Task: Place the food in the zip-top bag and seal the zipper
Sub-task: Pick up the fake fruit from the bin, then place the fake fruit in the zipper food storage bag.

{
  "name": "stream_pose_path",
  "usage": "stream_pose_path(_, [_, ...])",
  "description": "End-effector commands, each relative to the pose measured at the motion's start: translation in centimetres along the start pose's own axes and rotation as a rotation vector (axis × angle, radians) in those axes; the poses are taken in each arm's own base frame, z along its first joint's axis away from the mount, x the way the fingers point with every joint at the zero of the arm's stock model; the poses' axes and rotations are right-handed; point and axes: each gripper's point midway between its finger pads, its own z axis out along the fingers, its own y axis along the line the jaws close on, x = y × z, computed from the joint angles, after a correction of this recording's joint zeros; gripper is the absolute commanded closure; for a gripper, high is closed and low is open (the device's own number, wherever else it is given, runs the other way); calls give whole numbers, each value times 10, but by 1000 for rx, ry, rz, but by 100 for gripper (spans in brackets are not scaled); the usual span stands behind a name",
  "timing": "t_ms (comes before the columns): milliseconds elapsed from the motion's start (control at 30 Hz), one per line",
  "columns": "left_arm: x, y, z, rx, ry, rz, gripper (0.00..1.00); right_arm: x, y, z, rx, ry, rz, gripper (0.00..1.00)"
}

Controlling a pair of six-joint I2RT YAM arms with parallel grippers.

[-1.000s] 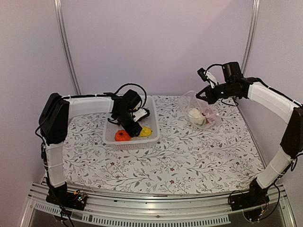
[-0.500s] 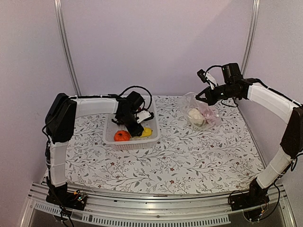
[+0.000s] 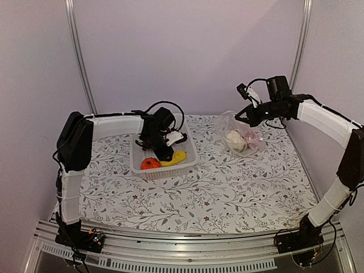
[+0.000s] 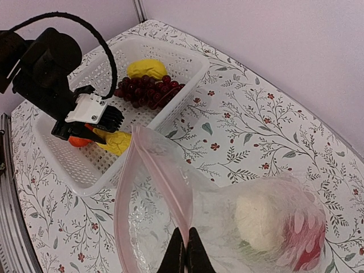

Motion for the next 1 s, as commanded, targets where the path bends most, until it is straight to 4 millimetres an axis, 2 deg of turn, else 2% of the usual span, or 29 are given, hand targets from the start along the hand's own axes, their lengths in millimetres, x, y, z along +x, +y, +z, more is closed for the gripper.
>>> stream_pose_path(0, [3, -1, -24, 19, -11, -44, 78, 6, 1, 3, -13, 11, 4, 100])
stream_pose_path(333, [2, 17, -62, -7, -93, -149, 79, 6, 0, 4, -9, 14, 6, 100])
stream_pose_path(533, [-9, 23, -88, 13, -194, -226, 79, -4, -8, 1, 34, 2, 6, 100])
stream_pose_path(633, [-27, 22, -109, 37, -283, -271, 79, -10, -11, -1, 48, -6, 11, 100])
stream_pose_path(833, [-77, 10, -167, 156, -535, -383, 79, -24, -18, -5, 85, -11, 8, 100])
stream_pose_path(967, [-108, -10, -201, 238, -680, -400, 79, -39, -42, -10, 209, -10, -14, 100])
